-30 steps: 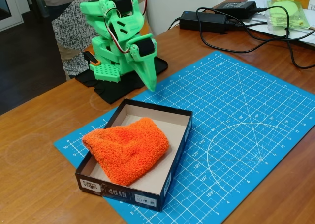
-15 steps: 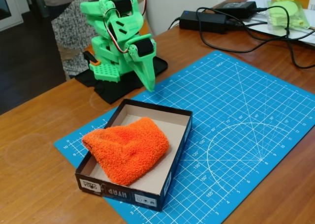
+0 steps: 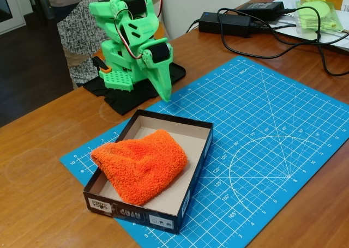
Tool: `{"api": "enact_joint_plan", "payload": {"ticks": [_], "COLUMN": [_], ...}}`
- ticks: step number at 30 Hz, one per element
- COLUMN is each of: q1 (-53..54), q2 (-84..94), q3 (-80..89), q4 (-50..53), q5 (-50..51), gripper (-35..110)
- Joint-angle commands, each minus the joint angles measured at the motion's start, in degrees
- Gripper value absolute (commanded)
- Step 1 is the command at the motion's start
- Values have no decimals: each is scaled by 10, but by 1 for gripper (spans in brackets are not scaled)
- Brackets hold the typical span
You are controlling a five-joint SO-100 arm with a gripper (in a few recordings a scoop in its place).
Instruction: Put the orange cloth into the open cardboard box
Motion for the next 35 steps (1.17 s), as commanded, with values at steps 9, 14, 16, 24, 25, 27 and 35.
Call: {"api": "enact_joint_plan", "payload": {"ticks": [9, 14, 16, 24, 25, 27, 35], "q1": [7, 1, 0, -1, -3, -6, -4], "q2": [9, 9, 9, 9, 9, 9, 9], "q3": [4, 4, 4, 4, 4, 4, 4], "q4": [-3, -3, -3, -3, -3, -3, -3], "q5": [-1, -5, -6, -7, -7, -10, -9], "gripper": [0, 0, 0, 0, 0, 0, 0]}}
